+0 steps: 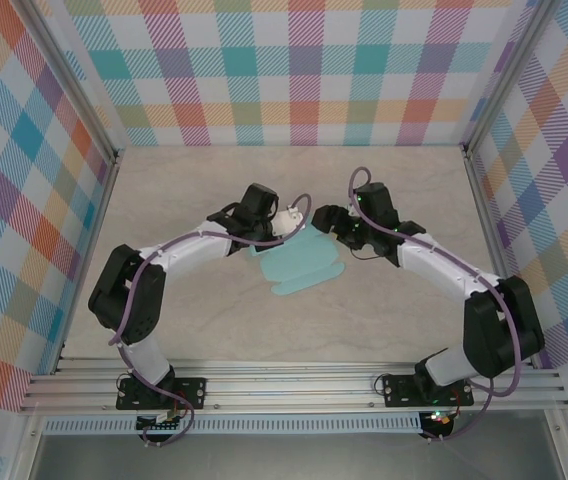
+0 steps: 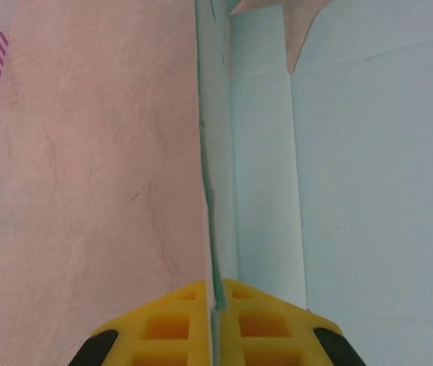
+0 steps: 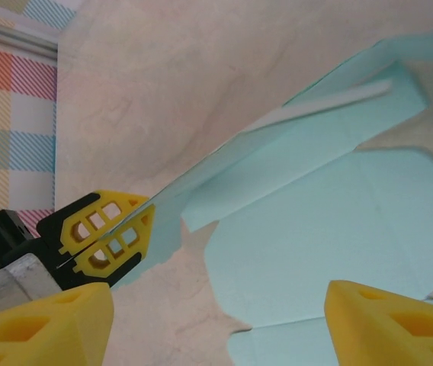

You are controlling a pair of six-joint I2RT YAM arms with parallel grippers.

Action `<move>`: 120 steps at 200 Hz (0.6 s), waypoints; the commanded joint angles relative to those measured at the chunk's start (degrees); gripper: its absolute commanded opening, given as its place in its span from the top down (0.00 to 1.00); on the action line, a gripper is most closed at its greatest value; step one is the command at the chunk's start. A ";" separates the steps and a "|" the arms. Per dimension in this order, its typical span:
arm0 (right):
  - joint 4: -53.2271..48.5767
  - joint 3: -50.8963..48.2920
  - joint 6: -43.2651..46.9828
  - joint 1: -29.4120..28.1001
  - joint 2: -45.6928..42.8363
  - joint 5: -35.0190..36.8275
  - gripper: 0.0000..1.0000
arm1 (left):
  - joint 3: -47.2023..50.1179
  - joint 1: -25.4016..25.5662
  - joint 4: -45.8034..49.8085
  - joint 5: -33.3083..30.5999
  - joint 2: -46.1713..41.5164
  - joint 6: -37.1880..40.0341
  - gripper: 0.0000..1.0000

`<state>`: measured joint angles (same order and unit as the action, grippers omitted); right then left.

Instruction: Fold the paper box

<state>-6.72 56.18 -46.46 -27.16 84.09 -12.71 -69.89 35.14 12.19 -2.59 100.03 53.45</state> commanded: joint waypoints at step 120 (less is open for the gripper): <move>6.59 9.83 -6.89 1.03 15.13 2.49 0.36 | 3.61 -0.23 0.78 -0.80 -2.13 1.76 0.96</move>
<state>-2.04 63.94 -52.31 -27.14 97.58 -10.15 -68.20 35.16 10.20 -4.73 99.63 53.84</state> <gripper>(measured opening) 0.672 0.063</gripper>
